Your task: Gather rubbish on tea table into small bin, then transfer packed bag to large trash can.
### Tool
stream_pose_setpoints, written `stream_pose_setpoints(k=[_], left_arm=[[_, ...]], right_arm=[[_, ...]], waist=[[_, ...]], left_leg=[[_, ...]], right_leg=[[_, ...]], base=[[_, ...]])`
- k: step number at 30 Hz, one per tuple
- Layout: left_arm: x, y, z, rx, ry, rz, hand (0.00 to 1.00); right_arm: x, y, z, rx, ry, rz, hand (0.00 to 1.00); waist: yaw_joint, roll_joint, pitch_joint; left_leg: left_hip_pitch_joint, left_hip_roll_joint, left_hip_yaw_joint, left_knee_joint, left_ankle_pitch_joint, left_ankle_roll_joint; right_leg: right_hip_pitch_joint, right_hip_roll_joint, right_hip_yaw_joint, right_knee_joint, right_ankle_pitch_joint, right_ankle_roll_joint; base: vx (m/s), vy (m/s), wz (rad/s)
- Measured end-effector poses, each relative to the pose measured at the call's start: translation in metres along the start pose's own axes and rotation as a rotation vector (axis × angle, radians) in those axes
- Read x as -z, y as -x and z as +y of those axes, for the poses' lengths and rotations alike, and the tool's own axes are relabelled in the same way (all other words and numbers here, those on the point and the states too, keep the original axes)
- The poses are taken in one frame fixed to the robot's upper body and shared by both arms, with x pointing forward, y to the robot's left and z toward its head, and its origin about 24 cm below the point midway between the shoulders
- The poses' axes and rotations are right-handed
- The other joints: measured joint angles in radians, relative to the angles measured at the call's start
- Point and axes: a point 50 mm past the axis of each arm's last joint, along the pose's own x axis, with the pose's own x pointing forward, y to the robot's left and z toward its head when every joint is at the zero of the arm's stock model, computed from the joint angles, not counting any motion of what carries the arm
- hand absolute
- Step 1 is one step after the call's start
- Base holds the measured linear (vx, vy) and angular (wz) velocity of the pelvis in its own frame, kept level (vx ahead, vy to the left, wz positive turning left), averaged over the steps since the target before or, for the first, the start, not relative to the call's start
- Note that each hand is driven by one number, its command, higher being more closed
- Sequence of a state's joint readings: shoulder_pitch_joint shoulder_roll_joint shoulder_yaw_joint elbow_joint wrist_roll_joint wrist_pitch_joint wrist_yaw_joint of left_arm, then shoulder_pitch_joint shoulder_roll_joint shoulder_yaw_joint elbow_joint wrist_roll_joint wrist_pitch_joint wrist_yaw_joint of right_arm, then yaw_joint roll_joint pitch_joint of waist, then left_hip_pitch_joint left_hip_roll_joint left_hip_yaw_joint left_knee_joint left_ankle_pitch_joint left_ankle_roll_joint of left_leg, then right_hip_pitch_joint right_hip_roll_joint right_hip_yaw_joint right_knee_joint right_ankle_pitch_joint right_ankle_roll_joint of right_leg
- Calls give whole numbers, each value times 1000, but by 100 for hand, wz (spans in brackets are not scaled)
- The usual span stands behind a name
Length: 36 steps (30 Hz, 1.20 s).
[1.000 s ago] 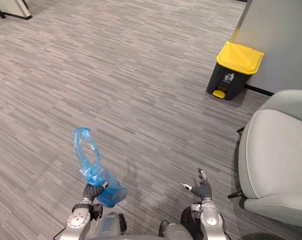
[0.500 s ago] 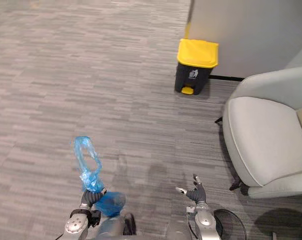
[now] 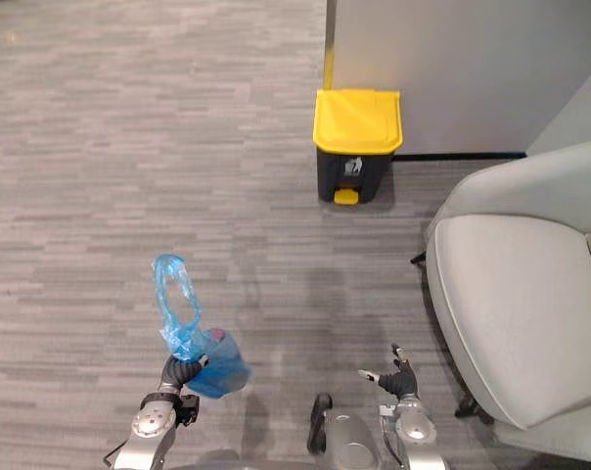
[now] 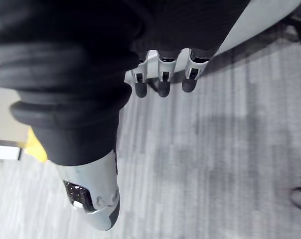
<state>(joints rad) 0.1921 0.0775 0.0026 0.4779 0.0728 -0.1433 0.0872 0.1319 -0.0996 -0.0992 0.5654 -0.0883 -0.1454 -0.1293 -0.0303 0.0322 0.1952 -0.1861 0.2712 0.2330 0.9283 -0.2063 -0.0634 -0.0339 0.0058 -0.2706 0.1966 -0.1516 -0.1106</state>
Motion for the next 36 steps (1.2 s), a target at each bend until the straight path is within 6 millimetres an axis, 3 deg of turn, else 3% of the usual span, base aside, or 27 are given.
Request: stream_pose_setpoints(k=[1, 4, 5, 6, 7, 8, 9, 11, 13, 15, 16, 17, 18, 20, 21, 22, 23, 24, 25, 26, 28, 30, 31, 32, 33, 34, 36], left_arm=[[0, 1, 0, -1, 0, 0, 100], [1, 1, 1, -3, 1, 2, 100], [0, 1, 0, -2, 4, -1, 100], [0, 1, -1, -1, 7, -1, 100], [2, 2, -1, -6, 14, 9, 100], [4, 3, 0, -10, 14, 16, 100], [2, 1, 3, -14, 4, 6, 100], [3, 2, -1, -9, 18, 12, 100], [8, 7, -1, -11, 22, 28, 100], [9, 7, 3, -15, 4, 29, 100], [8, 7, 6, -21, -4, 26, 100], [8, 7, 6, -21, -4, 25, 100], [6, 6, 11, -33, -20, 18, 100], [2, 4, 14, -49, -27, 2, 100], [1, 4, 14, -49, -26, -2, 100], [-1, 2, 14, -49, -25, -11, 100], [-4, 0, 14, -48, -23, -21, 100], [-5, 0, 14, -49, -23, -23, 100], [-3, 0, 16, -53, -18, -16, 100], [-3, -2, 12, -48, -1, -8, 100], [-7, -5, 10, -45, 2, -22, 100], [-6, -5, 6, -36, 14, -14, 100], [-4, -3, 2, -29, 25, -6, 100], [-3, -3, 0, -25, 32, -3, 100], [-3, -3, -1, -23, 34, -3, 100], [-3, -2, -3, -19, 37, -5, 100], [-4, -3, -4, -11, 37, -8, 100]], right_arm=[[0, 0, 0, 1, -1, 0, 0], [0, -2, -1, 15, -13, 5, 0], [2, -1, -3, 25, -16, 14, 0], [2, -1, -5, 30, -14, 17, 0], [5, -1, -6, 32, -4, 30, 0], [8, -1, -1, 19, -7, 44, 0], [7, 0, 4, 7, -12, 44, 0], [5, -2, 4, 5, -7, 36, 0], [2, -4, 7, -5, 3, 29, 0], [3, -3, 8, -20, 25, 29, 0], [6, -2, 9, -24, 34, 40, 0], [6, -2, 9, -27, 36, 43, 0], [5, -2, 12, -40, 43, 40, 0], [1, -5, 13, -44, 47, 26, 0], [0, -5, 12, -43, 49, 23, 0], [-1, -7, 10, -40, 60, 21, 0], [-1, -9, 7, -37, 71, 22, 0], [0, -8, 6, -36, 75, 28, 0], [7, -5, 2, -35, 94, 49, 0], [7, -8, -4, -24, 110, 59, 0], [-1, -12, -7, -9, 98, 36, 0], [2, -10, -6, -9, 95, 45, 0], [5, -8, -4, -13, 89, 53, 0], [10, -3, -1, -16, 75, 67, 0], [9, -2, -1, -14, 66, 60, 0], [5, -2, 1, -13, 48, 42, 0], [-1, -4, 4, -16, 30, 21, 0]], waist=[[14, -4, 0], [27, -12, 7], [30, -5, 3], [32, 5, -2], [48, 14, -9], [48, -11, -14], [48, -48, -25], [46, -51, -26], [47, -48, -25], [40, -45, -24], [40, -42, -23], [40, -41, -22], [36, -39, -21], [14, -21, -9], [12, -22, -9], [4, -6, 1], [-2, 7, 9], [-8, 4, 7], [-11, 1, 10], [0, 34, 2], [-8, 30, 1], [-12, 29, 4], [-7, 25, 10], [6, 17, 15], [12, 12, 18], [21, -6, 20], [29, -13, 20]], left_leg=[[-48, -18, 5, -68, -18, 20], [-120, -102, -34, -404, -8, 8], [-123, -134, -62, -565, 31, -25], [-117, -142, -74, -644, 65, -30], [-99, -148, -94, -675, 202, 15], [-95, -163, -74, -657, 181, 31], [-103, -194, -45, -616, 115, 48], [-93, -208, -3, -555, 37, 74], [-34, -225, 36, -542, -24, 91], [48, -239, 59, -545, -78, 109], [88, -241, 60, -550, -100, 116], [104, -242, 59, -558, -104, 115], [159, -244, 54, -598, -107, 113], [236, -235, 39, -662, -107, 113], [254, -230, 39, -674, -107, 113], [281, -210, 39, -680, -107, 112], [309, -192, 37, -682, -108, 105], [324, -190, 34, -683, -110, 83], [358, -190, 11, -681, -129, 25], [362, -148, -3, -662, -120, 2], [336, -143, -41, -601, -53, -37], [274, -123, -80, -412, 40, -40], [212, -90, -100, -222, 82, -58], [158, -52, -83, -51, 42, -40], [127, -39, -68, 7, 30, -27], [68, -24, -33, 53, 10, 1], [-25, -27, -10, 9, -14, 33]], right_leg=[[26, 0, 35, -21, -4, 6], [65, -25, 107, -34, -20, 54], [82, -32, 131, -40, -35, 81], [89, -30, 145, -40, -47, 101], [99, -27, 189, -33, -74, 136], [105, -46, 205, -30, -82, 146], [100, -90, 226, -13, -105, 174], [71, -127, 262, 84, -128, 204], [13, -161, 285, 286, -136, 248], [-93, -190, 293, 584, -105, 338], [-151, -201, 263, 716, -113, 320], [-171, -203, 246, 751, -121, 306], [-232, -201, 195, 808, -149, 253], [-317, -190, 104, 777, -188, 188], [-343, -183, 88, 747, -190, 181], [-382, -160, 57, 639, -190, 173], [-411, -138, 32, 480, -147, 147], [-408, -125, 24, 375, -90, 143], [-388, -111, 32, 251, 109, 72], [-384, -78, 18, 279, 91, 56], [-377, -80, 12, 303, 29, 51], [-306, -74, -4, 273, -6, 46], [-212, -60, -9, 215, -14, 44], [-126, -47, -11, 166, -17, 39], [-90, -44, -13, 146, -18, 38], [-36, -42, -10, 110, -26, 40], [8, -42, -2, 63, -31, 47]], base=[[299, 113, -80], [362, 185, -72], [386, 245, -61], [407, 299, -82], [334, 237, -70], [430, 259, -67], [366, 179, -32], [522, 310, -51], [409, 243, -50], [423, 130, -15], [501, 94, -5], [513, 38, -3], [364, -3, 3], [410, -49, 12], [447, -114, 9], [447, -152, 10], [455, -163, 18], [504, -182, 32], [542, -163, 6], [642, -202, -4], [496, -185, -1], [503, -222, 20], [526, -193, 10], [407, -124, 6], [361, -80, -10], [261, -42, -8], [307, 10, -20]])
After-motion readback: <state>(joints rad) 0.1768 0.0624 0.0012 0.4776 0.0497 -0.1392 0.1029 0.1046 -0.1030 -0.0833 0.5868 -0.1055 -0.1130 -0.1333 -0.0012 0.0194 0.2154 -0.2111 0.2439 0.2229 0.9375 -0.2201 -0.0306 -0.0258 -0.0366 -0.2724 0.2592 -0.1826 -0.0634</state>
